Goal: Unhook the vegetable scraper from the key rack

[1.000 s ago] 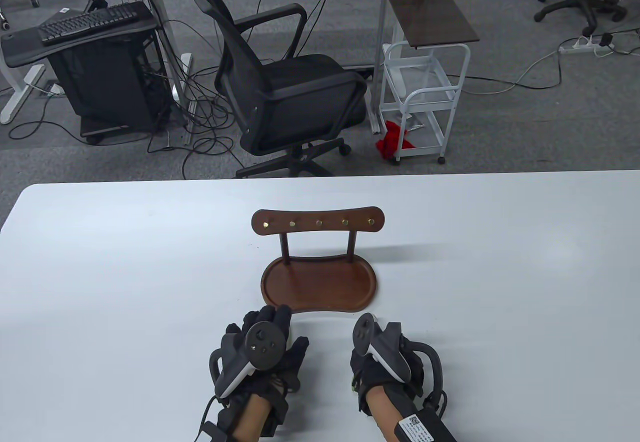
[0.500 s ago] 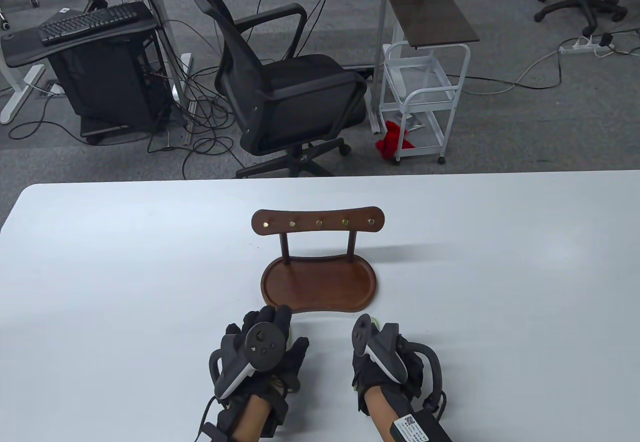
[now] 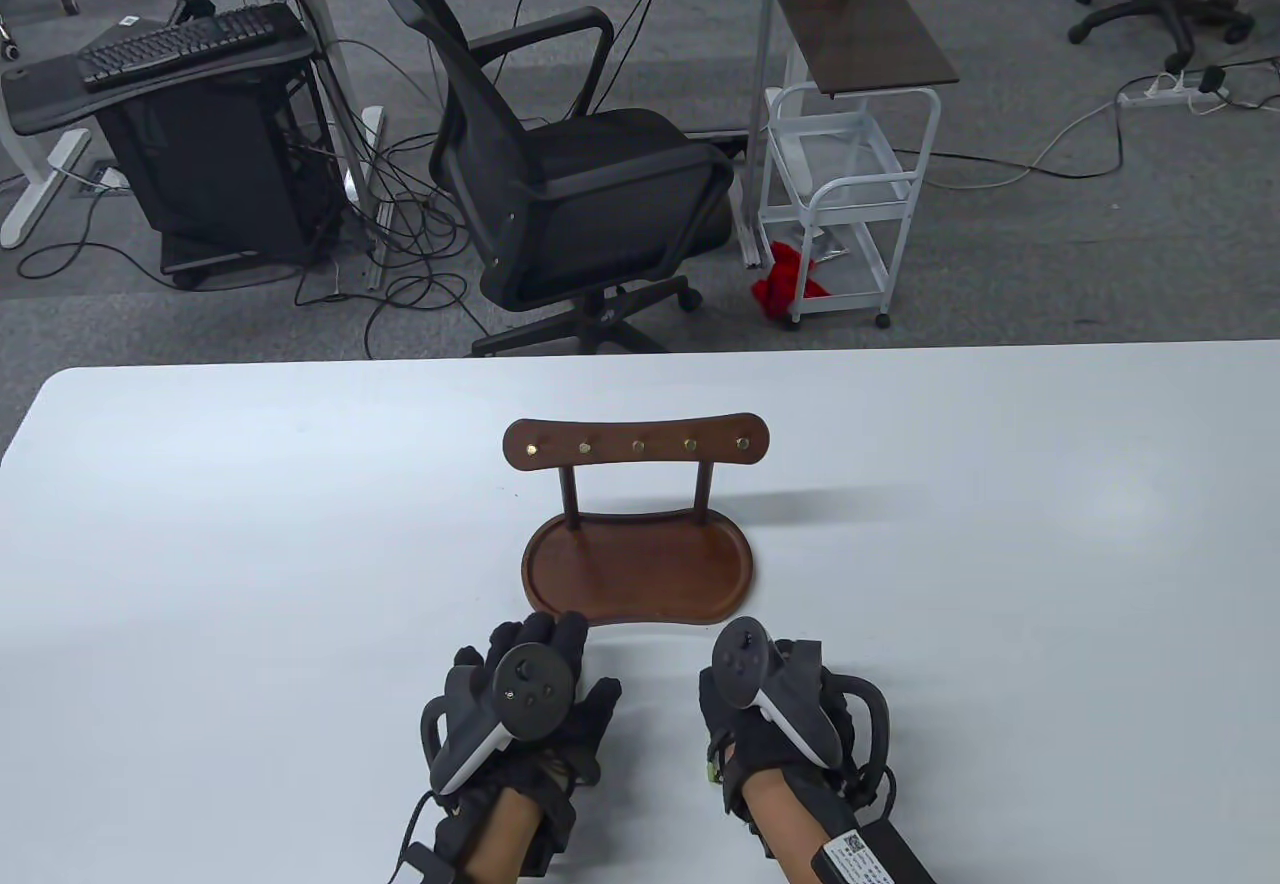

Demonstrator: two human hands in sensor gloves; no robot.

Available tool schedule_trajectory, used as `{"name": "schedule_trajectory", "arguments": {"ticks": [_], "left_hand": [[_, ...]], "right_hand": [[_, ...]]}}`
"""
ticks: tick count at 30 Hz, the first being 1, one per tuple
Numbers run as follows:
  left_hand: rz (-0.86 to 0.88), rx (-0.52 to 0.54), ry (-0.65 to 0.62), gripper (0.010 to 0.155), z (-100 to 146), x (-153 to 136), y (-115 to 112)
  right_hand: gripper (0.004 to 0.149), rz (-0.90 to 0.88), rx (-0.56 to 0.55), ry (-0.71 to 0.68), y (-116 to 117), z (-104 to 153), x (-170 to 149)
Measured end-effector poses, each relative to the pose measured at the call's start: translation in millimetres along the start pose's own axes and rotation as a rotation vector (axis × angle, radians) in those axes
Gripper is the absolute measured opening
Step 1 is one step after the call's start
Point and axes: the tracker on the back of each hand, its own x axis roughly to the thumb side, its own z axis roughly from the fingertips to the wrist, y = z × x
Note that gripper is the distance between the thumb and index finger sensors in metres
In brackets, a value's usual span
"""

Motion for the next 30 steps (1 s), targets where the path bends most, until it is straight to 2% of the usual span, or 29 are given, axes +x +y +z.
{"name": "schedule_trajectory", "arguments": {"ticks": [3, 13, 18, 23, 30], "left_hand": [[-0.003, -0.01, -0.007, 0.075, -0.7, 0.3, -0.4], [-0.029, -0.026, -0.015, 0.075, -4.7, -1.4, 0.6], [-0.038, -0.021, -0.019, 0.075, -4.9, 0.0, 0.3], [-0.044, -0.024, -0.012, 0.075, -5.4, -1.1, -0.6], [-0.047, -0.016, -0.013, 0.076, -5.3, -1.1, -0.9]], "right_hand": [[0.062, -0.037, -0.042, -0.059, -4.6, 3.8, 4.1], [0.069, -0.197, -0.04, -0.144, -3.2, 9.7, -2.9], [0.069, -0.195, -0.059, -0.139, 3.0, 11.2, -8.4], [0.069, -0.212, -0.092, -0.157, -7.0, 15.4, -7.8], [0.069, -0.209, -0.097, -0.182, -9.4, 18.4, -8.2]]}}
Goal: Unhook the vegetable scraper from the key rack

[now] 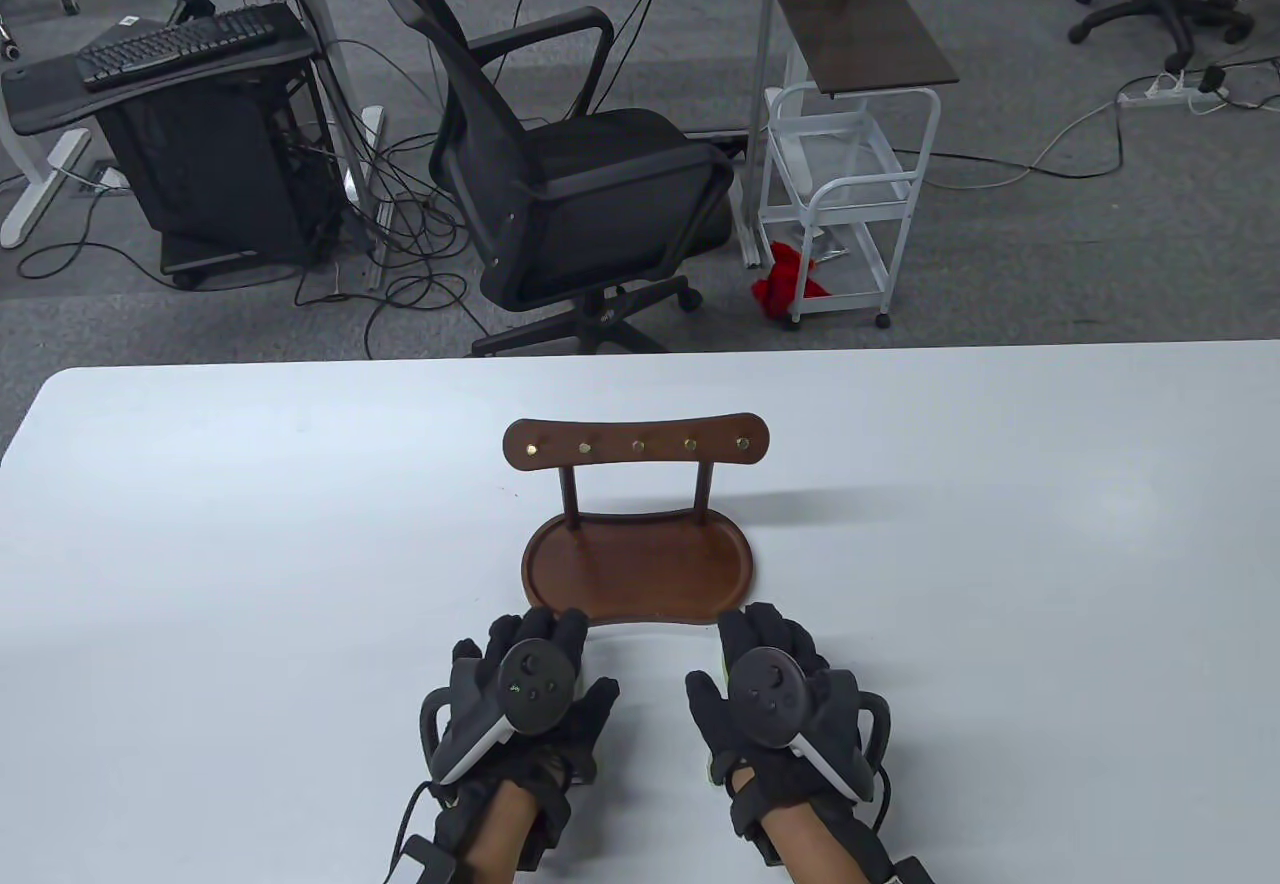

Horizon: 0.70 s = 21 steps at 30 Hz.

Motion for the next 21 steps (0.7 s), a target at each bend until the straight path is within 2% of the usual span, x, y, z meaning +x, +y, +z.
{"name": "schedule_trajectory", "arguments": {"ticks": [21], "left_hand": [[0.006, -0.006, -0.013, 0.076, 1.5, 0.6, -3.4]], "right_hand": [[0.07, -0.021, 0.081, -0.046, 8.8, 4.1, 0.0]]}}
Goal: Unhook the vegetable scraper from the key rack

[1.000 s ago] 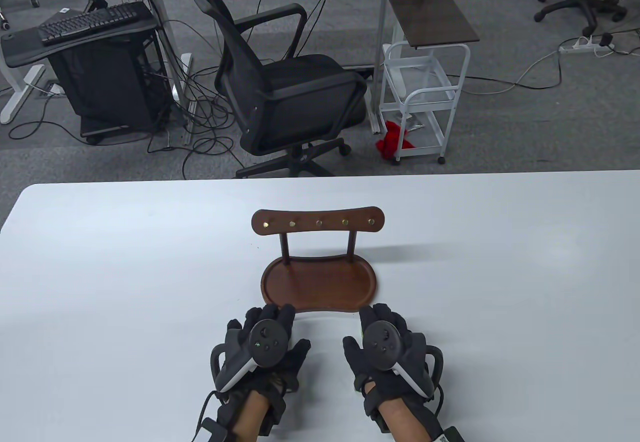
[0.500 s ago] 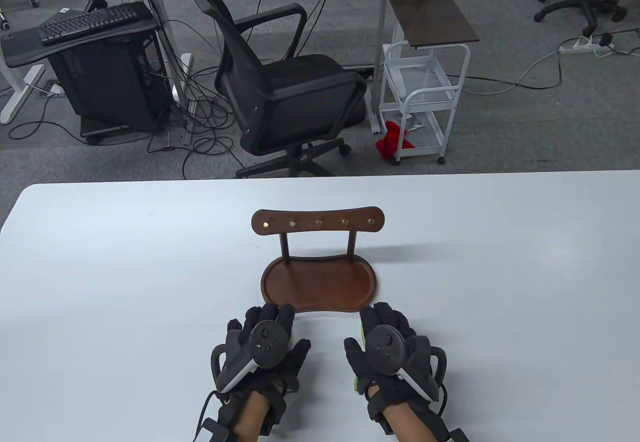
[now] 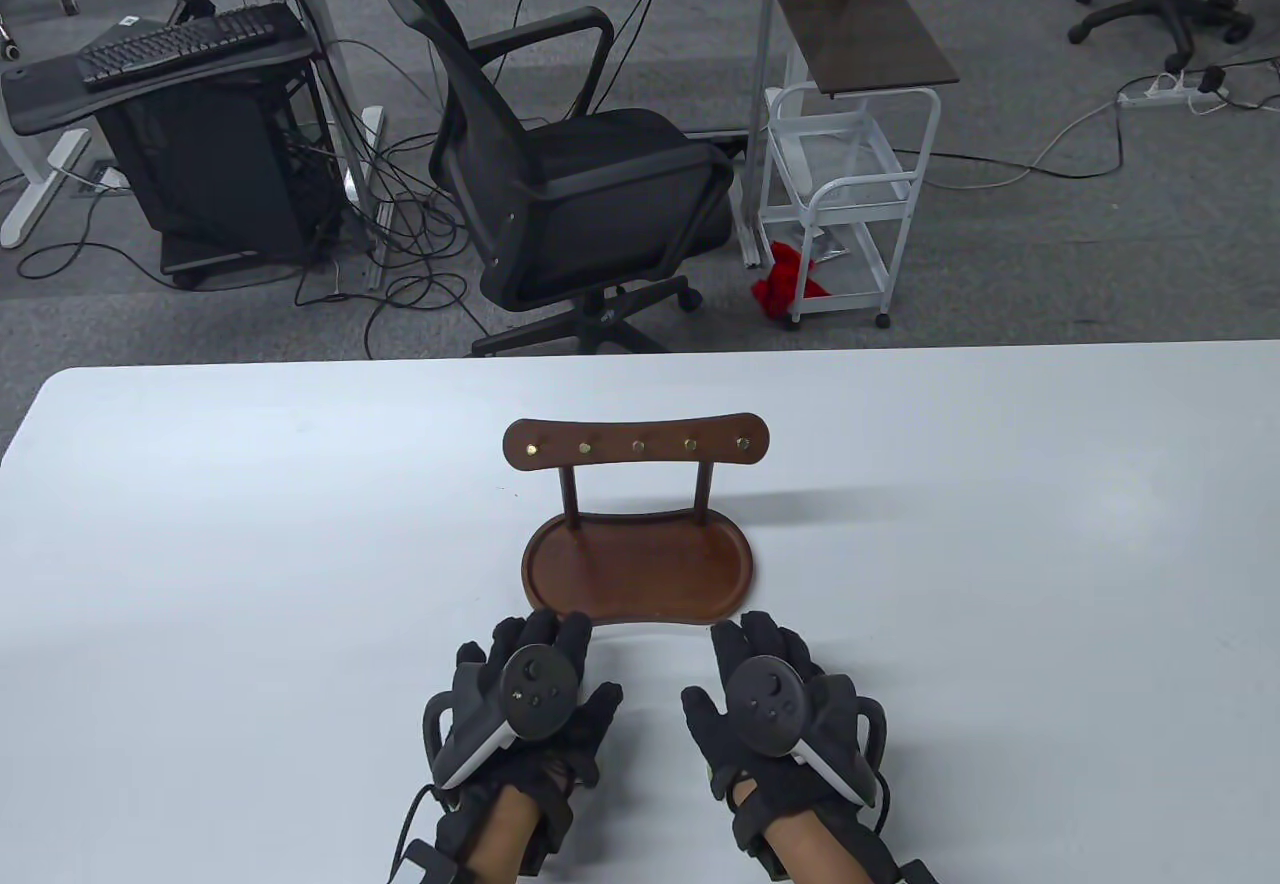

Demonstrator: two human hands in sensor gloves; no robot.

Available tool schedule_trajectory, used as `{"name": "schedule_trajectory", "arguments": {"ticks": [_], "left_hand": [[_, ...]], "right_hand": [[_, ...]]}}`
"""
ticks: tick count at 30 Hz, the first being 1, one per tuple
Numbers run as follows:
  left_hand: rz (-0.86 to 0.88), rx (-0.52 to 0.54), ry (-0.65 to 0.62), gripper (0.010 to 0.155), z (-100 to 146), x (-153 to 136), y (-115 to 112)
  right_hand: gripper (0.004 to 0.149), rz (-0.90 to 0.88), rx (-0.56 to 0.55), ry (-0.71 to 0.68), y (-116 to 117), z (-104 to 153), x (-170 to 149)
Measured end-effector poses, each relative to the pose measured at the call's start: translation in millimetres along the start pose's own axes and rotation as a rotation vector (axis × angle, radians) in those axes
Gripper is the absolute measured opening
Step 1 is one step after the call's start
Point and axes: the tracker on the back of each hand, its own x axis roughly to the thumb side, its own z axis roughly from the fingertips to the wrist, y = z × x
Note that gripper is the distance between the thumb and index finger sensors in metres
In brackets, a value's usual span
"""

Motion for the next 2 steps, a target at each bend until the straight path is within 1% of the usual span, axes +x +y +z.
{"name": "schedule_trajectory", "arguments": {"ticks": [2], "left_hand": [[0.001, -0.003, 0.0, 0.076, 0.2, 0.4, -0.5]], "right_hand": [[0.069, -0.003, 0.017, -0.004, 1.4, 0.5, -0.3]]}}
